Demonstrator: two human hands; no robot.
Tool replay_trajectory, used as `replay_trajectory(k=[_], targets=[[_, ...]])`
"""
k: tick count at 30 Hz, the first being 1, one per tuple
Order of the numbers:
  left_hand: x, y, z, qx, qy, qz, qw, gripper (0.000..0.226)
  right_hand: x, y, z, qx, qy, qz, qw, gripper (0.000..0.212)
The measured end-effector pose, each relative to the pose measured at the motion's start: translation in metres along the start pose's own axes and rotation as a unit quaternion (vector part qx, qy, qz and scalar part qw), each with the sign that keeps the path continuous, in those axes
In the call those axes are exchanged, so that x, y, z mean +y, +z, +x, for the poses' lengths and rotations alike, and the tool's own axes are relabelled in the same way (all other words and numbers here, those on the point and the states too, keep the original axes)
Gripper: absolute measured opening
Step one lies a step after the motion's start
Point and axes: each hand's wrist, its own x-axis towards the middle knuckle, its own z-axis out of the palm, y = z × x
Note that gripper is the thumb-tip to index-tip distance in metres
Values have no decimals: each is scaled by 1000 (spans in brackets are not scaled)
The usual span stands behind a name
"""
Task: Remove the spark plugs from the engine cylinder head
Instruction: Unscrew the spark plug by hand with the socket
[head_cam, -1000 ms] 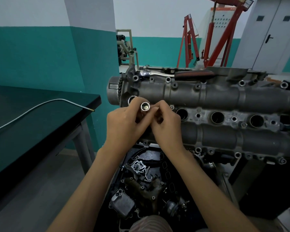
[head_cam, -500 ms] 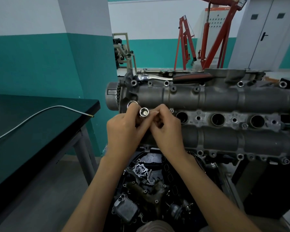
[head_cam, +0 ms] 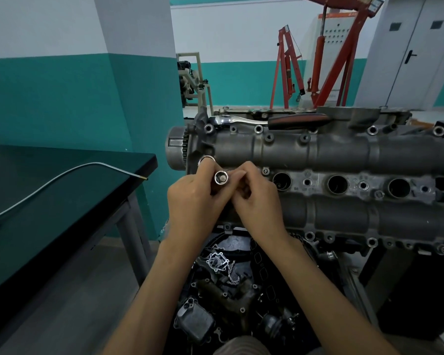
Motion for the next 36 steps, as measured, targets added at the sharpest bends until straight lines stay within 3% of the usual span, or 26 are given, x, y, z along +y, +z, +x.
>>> replay_trajectory(k=[2,7,11,16,21,27,32,36], targets=[[-1,-1,-1,-1,18,-5,1000,33,-1,-1,-1,-2,-15,3,1000,5],[-2,-5,-1,-26,33,-2,999,25,-1,-1,-1,-7,-53,-1,999,25],[-1,-3,1,-22,12,7,1000,29,1,1,-1,14,-21,0,1000,35],[0,-4,1,-17,23,4,1000,39,-1,1,-1,20,-4,34,999,3],[0,-8,0,-31,19,-34,999,28,-2,-1,-2,-1,-26,16,1000,15],[1,-6,2,-37,0,-5,999,24,-1,2,-2,26,-15,13,999,35],[-1,-3,1,-11,17,-2,1000,36,-2,1,-1,35,-14,36,999,6],[-1,-2,0,-5,10,-8,1000,37,-5,-1,-1,14,-37,21,999,12]])
